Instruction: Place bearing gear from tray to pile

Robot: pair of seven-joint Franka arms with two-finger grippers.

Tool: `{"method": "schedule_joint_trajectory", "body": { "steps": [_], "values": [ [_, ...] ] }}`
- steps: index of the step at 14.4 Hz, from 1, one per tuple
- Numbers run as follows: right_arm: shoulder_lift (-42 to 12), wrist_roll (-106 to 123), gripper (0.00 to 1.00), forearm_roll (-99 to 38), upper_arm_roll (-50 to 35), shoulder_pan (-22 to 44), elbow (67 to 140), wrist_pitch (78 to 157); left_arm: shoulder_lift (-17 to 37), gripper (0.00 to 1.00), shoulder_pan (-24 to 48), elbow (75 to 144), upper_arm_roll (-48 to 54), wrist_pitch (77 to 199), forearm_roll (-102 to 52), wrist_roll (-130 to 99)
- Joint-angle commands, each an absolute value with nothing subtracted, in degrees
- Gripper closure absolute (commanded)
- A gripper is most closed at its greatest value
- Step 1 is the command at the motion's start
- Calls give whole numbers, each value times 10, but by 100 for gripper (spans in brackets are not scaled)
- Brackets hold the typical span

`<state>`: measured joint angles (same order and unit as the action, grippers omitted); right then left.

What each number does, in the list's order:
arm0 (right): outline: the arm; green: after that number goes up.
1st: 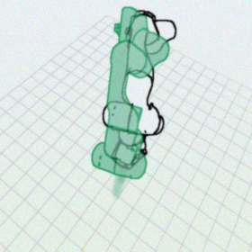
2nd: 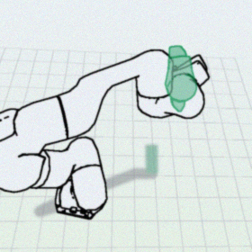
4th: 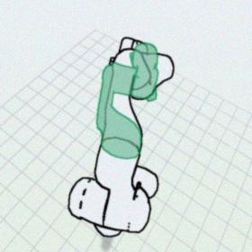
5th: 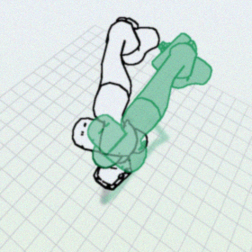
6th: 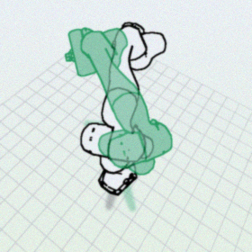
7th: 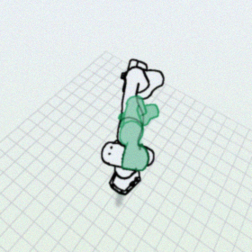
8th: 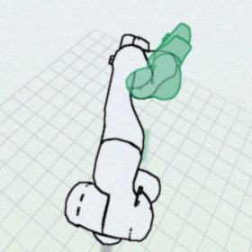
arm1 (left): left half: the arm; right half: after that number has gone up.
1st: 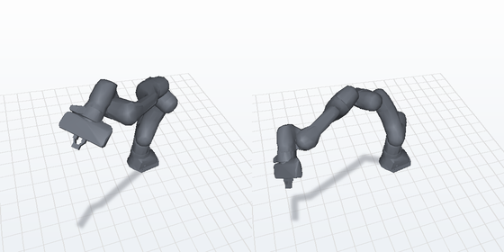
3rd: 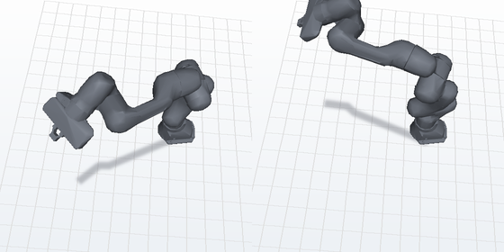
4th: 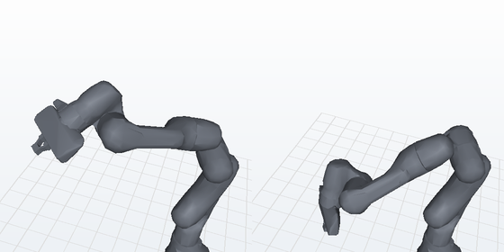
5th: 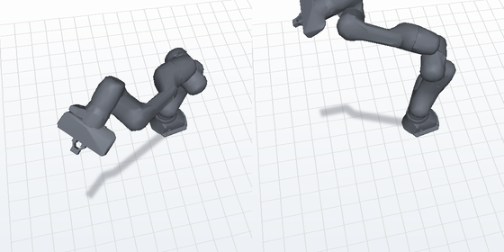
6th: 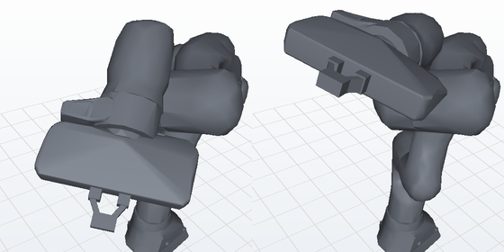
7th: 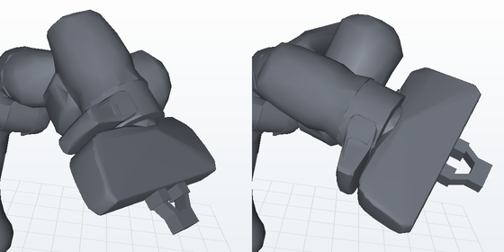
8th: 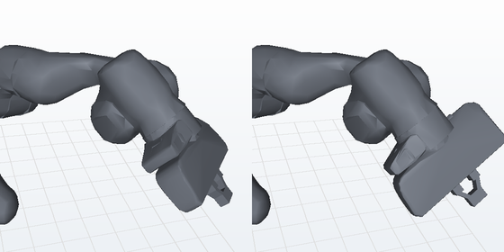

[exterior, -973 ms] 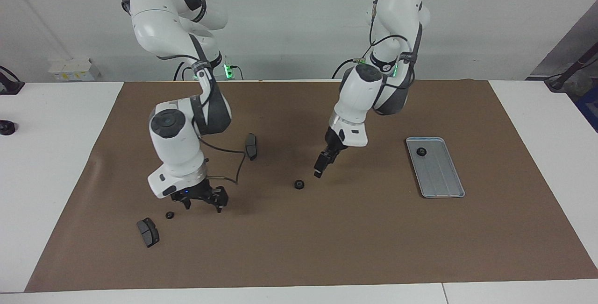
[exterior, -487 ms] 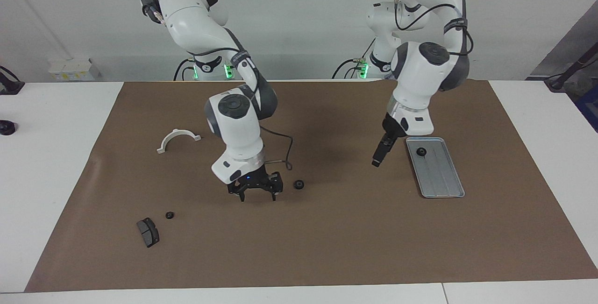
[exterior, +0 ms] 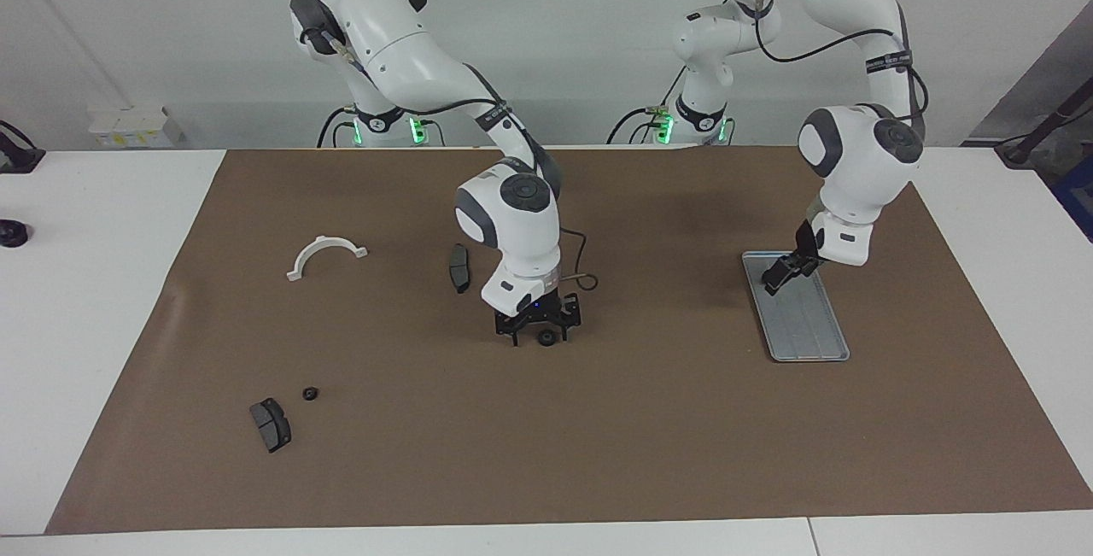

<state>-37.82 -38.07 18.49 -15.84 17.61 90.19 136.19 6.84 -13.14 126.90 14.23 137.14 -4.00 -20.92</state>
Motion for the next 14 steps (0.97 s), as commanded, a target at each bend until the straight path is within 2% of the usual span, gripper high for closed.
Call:
{"method": "schedule_joint_trajectory", "body": {
  "steps": [1,5,7,10,11,13,14],
  "values": [
    [-368,-395,24,213,-157,175,929,1375,46,0,-139,1337,144,1423,-40,-154],
    [-366,-394,41,214,-158,176,933,1375,42,1,-151,1344,144,1417,-40,-139],
    [-366,-393,51,214,-158,176,933,1374,40,20,-151,1356,144,1420,-40,-138],
    [-366,-393,68,214,-158,175,930,1374,40,40,-152,1357,144,1423,-40,-137],
    [-366,-393,71,214,-158,174,928,1372,40,45,-152,1356,144,1424,-40,-137],
    [-366,-392,82,214,-158,171,920,1363,41,56,-152,1356,144,1426,-40,-137],
    [-366,-390,88,214,-157,164,918,1363,42,56,-152,1355,144,1427,-40,-136]
  ]
}}
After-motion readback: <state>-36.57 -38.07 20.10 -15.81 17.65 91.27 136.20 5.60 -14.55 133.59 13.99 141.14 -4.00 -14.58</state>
